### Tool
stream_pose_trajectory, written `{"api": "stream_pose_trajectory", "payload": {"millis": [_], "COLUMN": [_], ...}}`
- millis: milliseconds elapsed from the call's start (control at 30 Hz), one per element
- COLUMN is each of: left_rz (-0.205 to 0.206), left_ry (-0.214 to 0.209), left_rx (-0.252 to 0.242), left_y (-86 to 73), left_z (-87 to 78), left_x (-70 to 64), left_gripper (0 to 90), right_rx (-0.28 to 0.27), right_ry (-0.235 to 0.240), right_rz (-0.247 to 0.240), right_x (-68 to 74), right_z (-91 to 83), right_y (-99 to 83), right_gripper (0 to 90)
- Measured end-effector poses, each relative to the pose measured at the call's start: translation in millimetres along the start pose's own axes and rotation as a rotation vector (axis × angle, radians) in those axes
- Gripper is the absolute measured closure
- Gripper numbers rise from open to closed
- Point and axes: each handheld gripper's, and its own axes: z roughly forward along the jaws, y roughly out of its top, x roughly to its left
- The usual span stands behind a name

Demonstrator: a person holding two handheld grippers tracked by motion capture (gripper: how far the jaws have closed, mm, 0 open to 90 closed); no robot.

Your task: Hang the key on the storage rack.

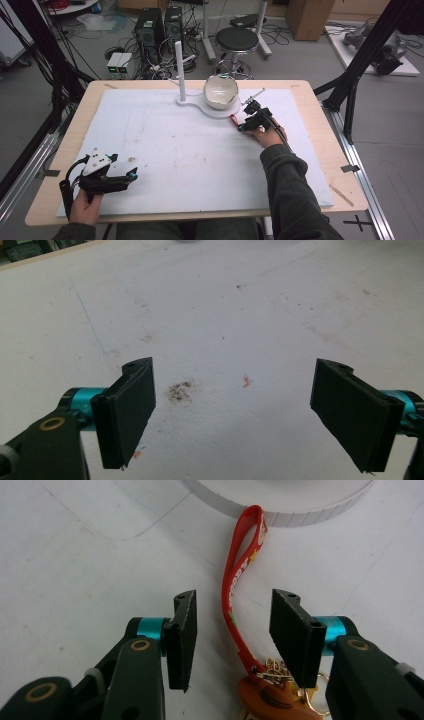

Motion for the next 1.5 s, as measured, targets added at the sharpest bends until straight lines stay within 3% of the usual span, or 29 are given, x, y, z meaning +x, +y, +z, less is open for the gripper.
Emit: {"api": "stream_pose_trajectory", "payload": {"millis": [600, 967, 1300, 1367, 1500], "left_rz": [0.001, 0.0, 0.0, 0.001, 0.001], "left_ry": [0.0, -0.002, 0.001, 0.0, 0.001], "left_rx": [0.003, 0.003, 0.0, 0.0, -0.001], "left_y": [0.0, 0.0, 0.0, 0.1, 0.1], "left_z": [0.1, -0.3, -0.4, -0.5, -0.6], "left_x": [0.3, 0.6, 0.7, 0.8, 0.7], "left_gripper": [18.7, 18.7, 18.7, 18.7, 18.7], "right_rx": [0.103, 0.11, 0.095, 0.097, 0.052], "right_ry": [-0.017, -0.032, -0.023, -0.024, -0.005], "right_rz": [-0.038, -0.066, -0.054, -0.074, -0.071], "right_x": [0.0, 0.2, 1.9, 3.1, 5.7], "right_z": [16.5, 17.5, 13.0, 11.0, 0.7], "right_y": [-2.0, -1.8, -2.7, -2.9, -4.0], "right_gripper": [69.7, 84.5, 85.6, 85.7, 85.7]}}
